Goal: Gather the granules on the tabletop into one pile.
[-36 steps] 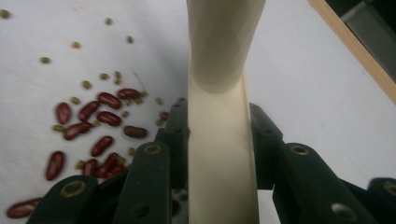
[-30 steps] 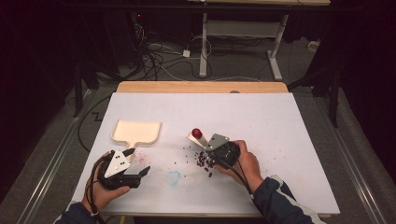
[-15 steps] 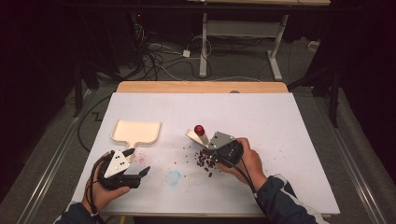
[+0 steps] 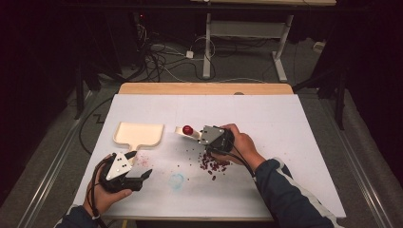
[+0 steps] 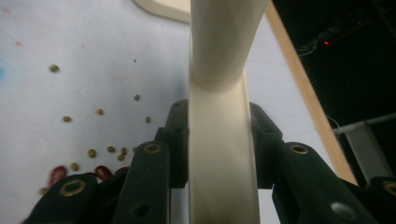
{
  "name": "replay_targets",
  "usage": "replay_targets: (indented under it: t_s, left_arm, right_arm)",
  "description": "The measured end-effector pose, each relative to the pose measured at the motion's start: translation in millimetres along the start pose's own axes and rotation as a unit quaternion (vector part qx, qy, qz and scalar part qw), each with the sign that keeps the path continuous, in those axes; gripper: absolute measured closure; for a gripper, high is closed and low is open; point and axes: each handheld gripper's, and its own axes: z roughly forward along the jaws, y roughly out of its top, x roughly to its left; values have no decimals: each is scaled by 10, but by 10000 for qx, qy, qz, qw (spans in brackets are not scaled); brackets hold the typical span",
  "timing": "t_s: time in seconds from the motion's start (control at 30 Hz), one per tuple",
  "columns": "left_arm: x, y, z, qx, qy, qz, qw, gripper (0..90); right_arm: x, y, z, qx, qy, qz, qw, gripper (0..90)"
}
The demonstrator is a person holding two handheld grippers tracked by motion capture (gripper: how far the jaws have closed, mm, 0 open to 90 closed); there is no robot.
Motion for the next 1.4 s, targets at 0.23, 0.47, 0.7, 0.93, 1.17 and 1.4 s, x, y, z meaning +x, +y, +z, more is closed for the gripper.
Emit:
replay_targets:
  t_s: [0.23, 0.47, 0.7, 0.93, 1.17, 1.4]
  left_arm:
    - [-22, 0, 18, 83, -68, -4, 9999, 192]
    - [-37, 3, 19, 105, -110, 37, 9999, 192]
    - [-55, 12, 23, 109, -143, 68, 9998, 192]
    - [-46, 22, 33, 112, -62, 54, 9999, 192]
    - [15, 22, -21, 91, 184, 59, 9998, 191]
    - [133, -1, -180, -140, 516, -132, 9985, 192]
  right_arm:
    - [-25, -83, 150, -414, 201, 153, 9988, 679]
    - [196, -217, 17, -641, 661, -170, 9956, 677]
    - [254, -363, -221, -894, 1040, -342, 9900, 677]
    - [132, -420, -315, -1110, 547, 152, 9922, 679]
    - [127, -148, -538, -1165, 795, 1216, 9825, 679]
    - [416, 180, -612, -1258, 1849, 2526, 9414, 679]
